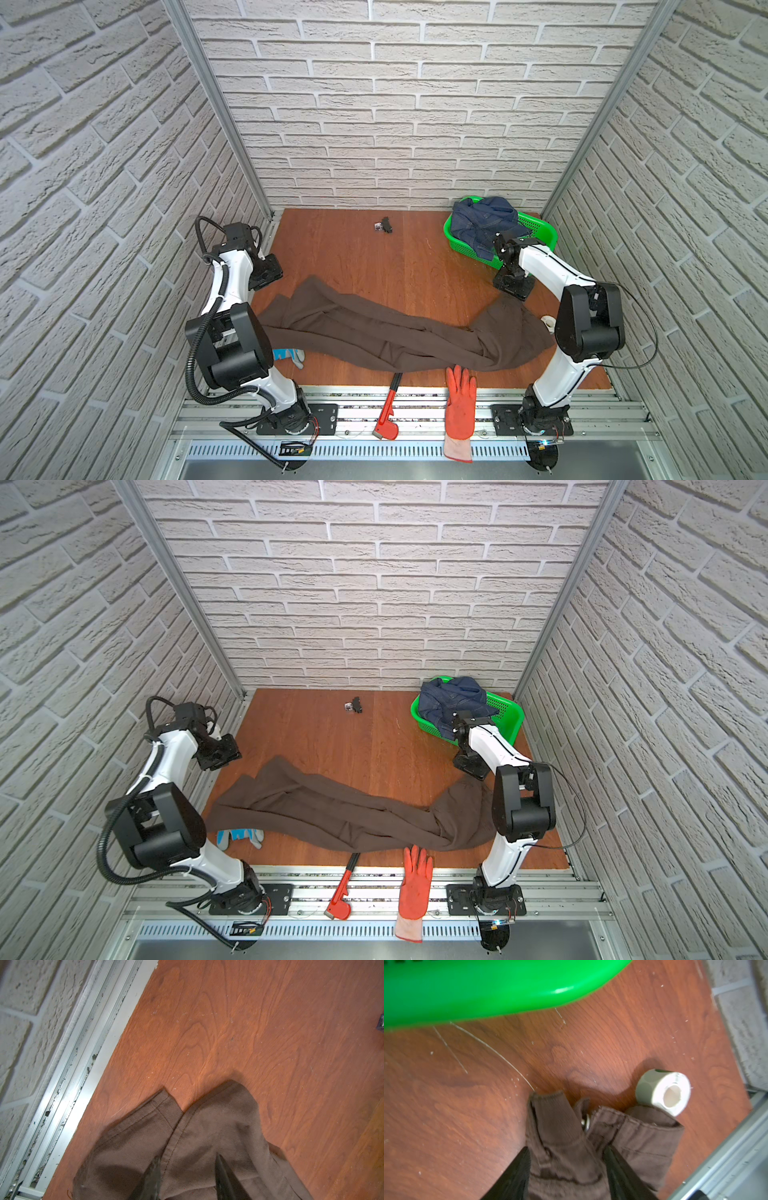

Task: Fold and stack the trousers
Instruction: Flatten out the trousers at the center of the table.

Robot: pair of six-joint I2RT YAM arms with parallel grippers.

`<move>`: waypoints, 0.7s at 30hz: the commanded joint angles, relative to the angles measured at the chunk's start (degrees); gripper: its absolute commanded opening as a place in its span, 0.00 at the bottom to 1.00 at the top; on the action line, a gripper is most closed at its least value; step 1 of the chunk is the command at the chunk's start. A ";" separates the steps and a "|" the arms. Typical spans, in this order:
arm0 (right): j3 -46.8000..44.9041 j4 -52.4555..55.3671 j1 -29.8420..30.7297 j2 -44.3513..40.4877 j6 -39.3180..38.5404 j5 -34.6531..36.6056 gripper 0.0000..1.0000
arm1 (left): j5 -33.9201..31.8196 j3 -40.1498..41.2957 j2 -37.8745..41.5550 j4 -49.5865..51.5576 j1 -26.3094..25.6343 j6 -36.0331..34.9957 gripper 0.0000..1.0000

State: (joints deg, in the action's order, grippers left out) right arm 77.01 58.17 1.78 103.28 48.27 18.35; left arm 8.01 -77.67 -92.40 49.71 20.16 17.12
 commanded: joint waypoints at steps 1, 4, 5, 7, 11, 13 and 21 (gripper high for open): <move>-0.96 -3.16 -0.76 1.03 -2.02 -3.70 0.45 | -0.40 0.39 1.05 0.36 -0.30 -0.60 0.44; -0.22 -2.09 -1.16 -0.27 -2.67 -4.49 0.12 | -0.79 0.37 1.64 0.74 -0.30 -0.60 0.44; 0.39 -0.83 -1.12 -1.65 -2.89 -3.89 0.06 | -0.95 0.49 2.02 0.91 -0.28 -0.60 0.44; 1.33 1.21 -1.08 -6.31 -2.96 -2.82 0.06 | -1.48 0.74 2.69 1.10 -0.15 -0.61 0.44; 3.69 6.78 -0.99 -19.56 -1.49 2.03 0.06 | -1.86 1.63 4.13 1.18 -0.04 0.15 0.46; 3.78 8.65 -1.08 -25.06 -0.17 5.63 0.06 | -1.52 2.03 4.58 1.26 0.22 0.69 0.48; -3.68 9.16 -4.28 -38.32 6.29 11.91 0.06 | 0.62 4.21 5.89 1.64 0.47 2.05 0.55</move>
State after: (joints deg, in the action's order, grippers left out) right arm 76.58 66.02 -0.84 64.77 51.05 25.85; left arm 7.38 -74.85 -88.01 50.28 20.23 18.31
